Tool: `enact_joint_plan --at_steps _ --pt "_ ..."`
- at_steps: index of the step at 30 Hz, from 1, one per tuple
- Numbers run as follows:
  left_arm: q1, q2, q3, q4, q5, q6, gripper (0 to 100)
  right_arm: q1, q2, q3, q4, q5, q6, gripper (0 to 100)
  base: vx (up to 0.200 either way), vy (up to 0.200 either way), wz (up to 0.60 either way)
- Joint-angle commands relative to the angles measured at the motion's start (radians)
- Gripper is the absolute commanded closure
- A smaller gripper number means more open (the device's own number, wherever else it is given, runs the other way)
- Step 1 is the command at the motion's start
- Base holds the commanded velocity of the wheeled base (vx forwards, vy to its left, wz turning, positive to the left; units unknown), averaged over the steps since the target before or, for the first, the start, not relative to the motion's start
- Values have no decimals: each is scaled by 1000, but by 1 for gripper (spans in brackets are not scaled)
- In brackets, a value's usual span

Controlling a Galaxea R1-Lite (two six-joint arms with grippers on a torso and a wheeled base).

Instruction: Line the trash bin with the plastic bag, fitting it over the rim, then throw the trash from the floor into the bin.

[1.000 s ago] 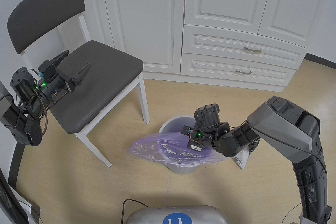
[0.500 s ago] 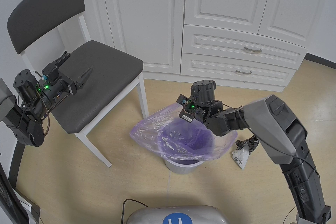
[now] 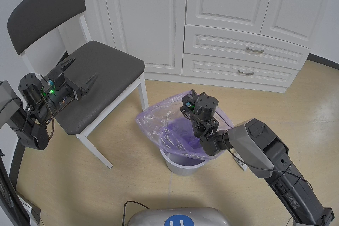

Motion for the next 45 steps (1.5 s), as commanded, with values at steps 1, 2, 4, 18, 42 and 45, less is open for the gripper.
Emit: enact_joint_plan --at_steps 1,2,4,18,42,45 --pt "-10 26 3 0 0 16 0 -9 80 -1 -12 -18 1 100 0 0 0" --pt "-10 26 3 0 0 16 0 -12 82 -1 -12 -19 1 100 0 0 0" --pt "-10 29 3 0 0 16 0 -12 82 -1 -15 -22 4 100 0 0 0" --pt "-18 43 1 0 0 33 0 -24 19 -1 -12 -19 16 0 0 0 0" --pt "-16 49 3 0 0 34 0 -3 -592 516 465 221 97 0 0 0 0" --pt "-15 49 3 0 0 37 0 54 -628 568 483 220 90 0 0 0 0"
